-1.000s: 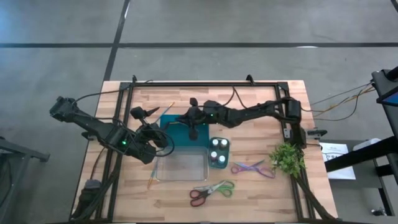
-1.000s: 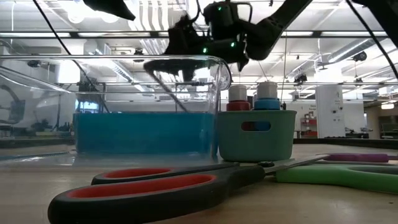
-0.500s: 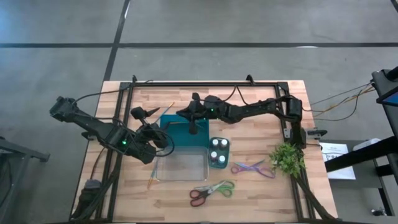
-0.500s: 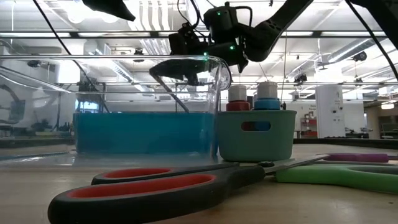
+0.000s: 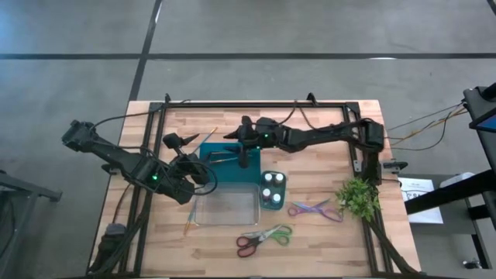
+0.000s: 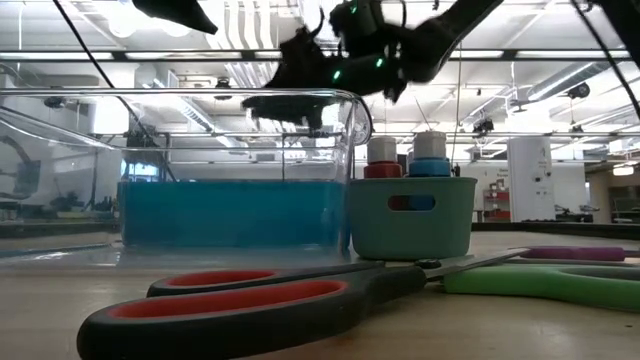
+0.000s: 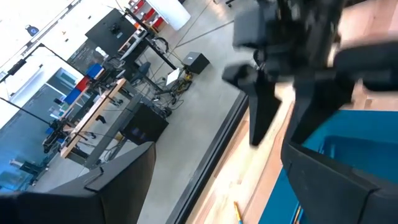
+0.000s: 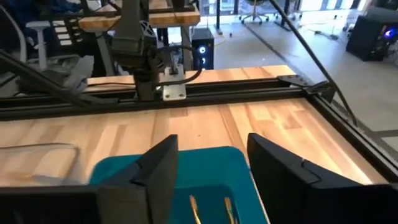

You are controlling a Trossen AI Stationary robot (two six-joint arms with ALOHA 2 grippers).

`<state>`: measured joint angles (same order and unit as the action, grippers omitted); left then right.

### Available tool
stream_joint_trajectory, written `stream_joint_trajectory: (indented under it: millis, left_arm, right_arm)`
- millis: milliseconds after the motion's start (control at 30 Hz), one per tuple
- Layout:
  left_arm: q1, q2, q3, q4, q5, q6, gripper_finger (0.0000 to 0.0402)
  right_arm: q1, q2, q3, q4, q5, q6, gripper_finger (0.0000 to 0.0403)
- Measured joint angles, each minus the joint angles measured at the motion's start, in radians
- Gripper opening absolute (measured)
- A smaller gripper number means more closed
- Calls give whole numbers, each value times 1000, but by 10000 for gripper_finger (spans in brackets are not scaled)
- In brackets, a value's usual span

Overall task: Pick & Place Paint Supplies
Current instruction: Put the blue paint brush into the blue bin

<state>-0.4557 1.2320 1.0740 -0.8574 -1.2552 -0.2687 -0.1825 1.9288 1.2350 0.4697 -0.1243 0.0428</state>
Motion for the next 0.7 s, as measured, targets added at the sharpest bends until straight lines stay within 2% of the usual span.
stream_joint_trajectory:
  millis: [133, 200, 267, 433, 567, 700]
  left_arm:
    - [0, 0, 0, -1, 0, 0, 353]
    - [0, 0, 0, -1, 0, 0, 353]
    - [0, 0, 0, -3, 1, 0, 353]
    - [0, 0, -1, -2, 8, -1, 353]
    - [0, 0, -1, 1, 8, 0, 353]
    - [0, 0, -1, 13, 8, 0, 353]
  right_arm:
    - [50, -124, -33, -148, -4, -3, 205]
    - [97, -186, -62, -215, 31, 1, 205]
    - [155, -264, -111, -273, 117, 15, 205]
    - [334, -439, -260, -271, 396, 107, 205]
    - [468, -536, -361, -271, 526, 228, 205]
    - [551, -588, -421, -273, 628, 298, 205]
